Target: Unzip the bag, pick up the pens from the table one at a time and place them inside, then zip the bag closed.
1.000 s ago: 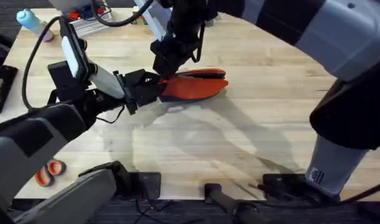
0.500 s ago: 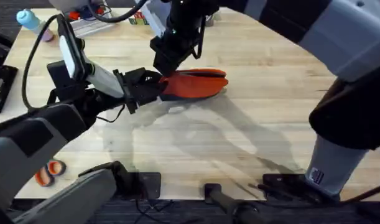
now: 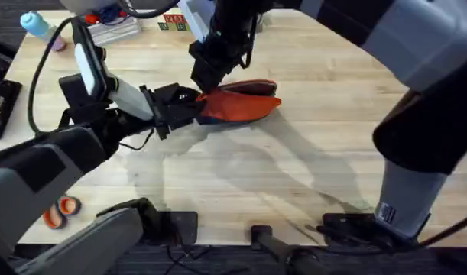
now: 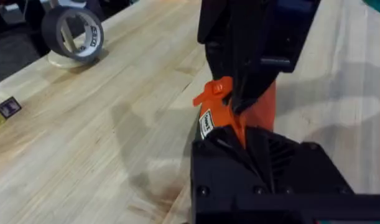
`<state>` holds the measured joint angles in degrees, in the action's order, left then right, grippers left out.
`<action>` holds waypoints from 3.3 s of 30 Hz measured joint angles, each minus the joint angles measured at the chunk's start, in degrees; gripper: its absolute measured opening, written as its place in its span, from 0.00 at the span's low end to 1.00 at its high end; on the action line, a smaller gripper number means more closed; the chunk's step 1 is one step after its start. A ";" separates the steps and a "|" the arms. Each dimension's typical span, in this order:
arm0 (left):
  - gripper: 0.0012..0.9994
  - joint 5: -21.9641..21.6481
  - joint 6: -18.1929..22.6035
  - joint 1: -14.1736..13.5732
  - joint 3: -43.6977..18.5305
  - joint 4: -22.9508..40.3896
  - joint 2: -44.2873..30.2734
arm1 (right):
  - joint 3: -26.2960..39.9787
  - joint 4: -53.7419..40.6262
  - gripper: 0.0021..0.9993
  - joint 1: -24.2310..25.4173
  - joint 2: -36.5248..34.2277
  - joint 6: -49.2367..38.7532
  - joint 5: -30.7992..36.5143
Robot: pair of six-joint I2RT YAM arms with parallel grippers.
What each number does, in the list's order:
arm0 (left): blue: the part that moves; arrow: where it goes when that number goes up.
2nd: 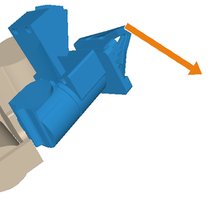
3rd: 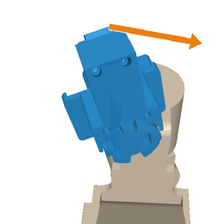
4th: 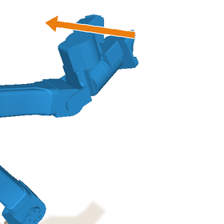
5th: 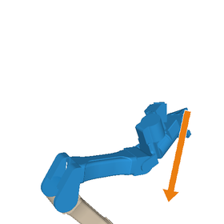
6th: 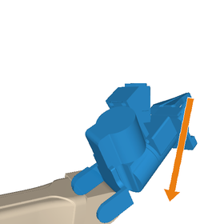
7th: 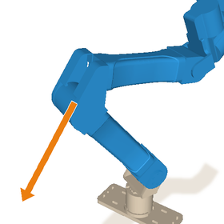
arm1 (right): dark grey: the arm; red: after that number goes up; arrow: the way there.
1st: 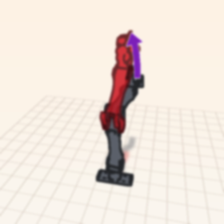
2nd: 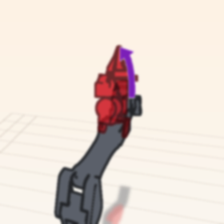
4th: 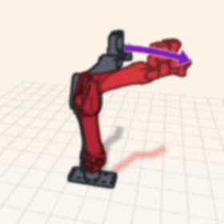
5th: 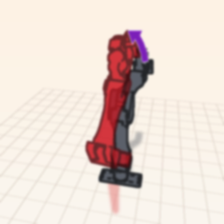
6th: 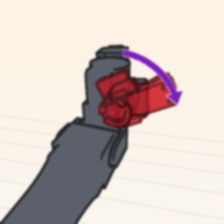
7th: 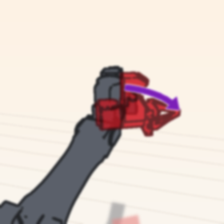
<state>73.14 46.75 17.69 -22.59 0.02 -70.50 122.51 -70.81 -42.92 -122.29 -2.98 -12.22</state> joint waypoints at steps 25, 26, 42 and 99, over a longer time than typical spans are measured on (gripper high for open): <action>0.04 -1.57 -0.01 -0.22 0.00 0.36 0.00 | 1.01 -0.80 0.03 0.91 -1.59 0.02 -1.26; 0.04 -1.54 -0.01 -0.23 0.00 0.33 0.00 | 1.07 -0.86 0.03 0.97 -1.58 0.02 -1.23; 0.04 -1.09 0.00 -1.08 -0.29 -0.72 0.00 | 1.10 -1.79 0.03 5.16 -1.59 0.16 -5.85; 0.04 -2.29 -0.01 -0.50 0.55 1.04 0.00 | 1.43 -2.83 0.03 19.56 -6.37 0.44 9.39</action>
<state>70.85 46.74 17.19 -22.04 1.06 -70.50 123.94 -73.65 -23.36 -128.66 -2.55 -2.83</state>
